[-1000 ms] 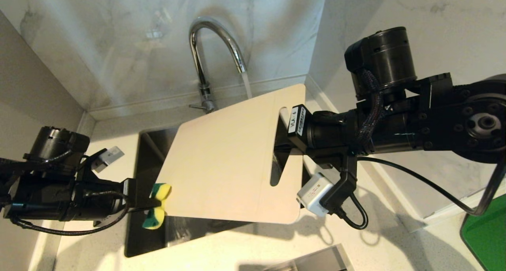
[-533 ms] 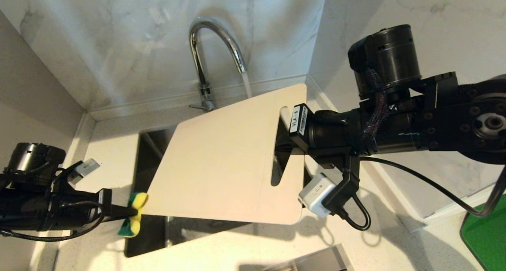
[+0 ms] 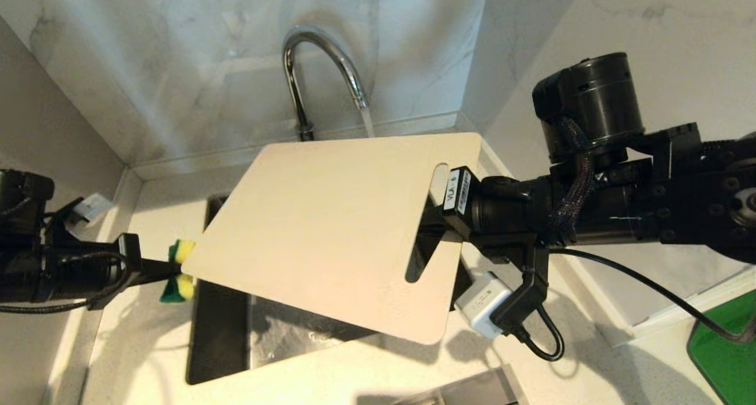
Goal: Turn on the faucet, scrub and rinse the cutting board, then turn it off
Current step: Scrub the cutting board underwater, then put down the cutting board
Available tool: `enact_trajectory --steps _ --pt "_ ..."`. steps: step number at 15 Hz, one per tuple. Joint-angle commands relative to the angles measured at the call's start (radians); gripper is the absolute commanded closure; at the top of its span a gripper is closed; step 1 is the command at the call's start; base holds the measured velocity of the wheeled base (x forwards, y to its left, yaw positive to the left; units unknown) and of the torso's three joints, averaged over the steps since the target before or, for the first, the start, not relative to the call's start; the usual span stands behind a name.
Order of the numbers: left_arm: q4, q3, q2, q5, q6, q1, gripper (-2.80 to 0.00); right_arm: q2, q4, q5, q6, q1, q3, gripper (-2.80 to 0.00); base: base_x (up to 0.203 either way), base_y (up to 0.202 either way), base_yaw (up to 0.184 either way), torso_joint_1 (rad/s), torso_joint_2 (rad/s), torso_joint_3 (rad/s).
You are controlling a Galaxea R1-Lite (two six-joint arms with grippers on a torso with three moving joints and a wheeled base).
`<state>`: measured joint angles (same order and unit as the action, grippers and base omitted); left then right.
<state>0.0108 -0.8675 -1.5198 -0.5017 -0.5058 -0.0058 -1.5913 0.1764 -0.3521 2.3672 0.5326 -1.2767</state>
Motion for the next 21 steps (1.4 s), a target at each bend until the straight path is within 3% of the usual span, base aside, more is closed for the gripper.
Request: enact_trajectory --steps 1,14,18,21 --pt "0.0 -0.07 0.051 -0.034 -0.048 0.024 0.0 0.019 0.003 0.003 0.015 0.001 0.032 0.0 0.0 0.0 0.0 0.0 0.0 0.0" --pt "-0.089 -0.188 0.076 -0.041 -0.055 0.084 0.0 0.076 0.003 0.006 0.015 -0.007 0.067 0.0 0.0 0.0 0.0 0.0 0.0 0.0" --pt "-0.096 -0.219 0.079 -0.038 -0.048 0.095 0.0 0.181 0.004 0.081 0.002 -0.031 0.113 0.0 0.0 0.0 0.0 0.0 0.0 0.0" --pt "-0.106 -0.22 0.075 -0.037 -0.045 0.096 0.0 0.274 0.004 0.158 -0.105 -0.034 0.186 0.0 0.0 0.0 0.0 0.0 0.0 0.0"
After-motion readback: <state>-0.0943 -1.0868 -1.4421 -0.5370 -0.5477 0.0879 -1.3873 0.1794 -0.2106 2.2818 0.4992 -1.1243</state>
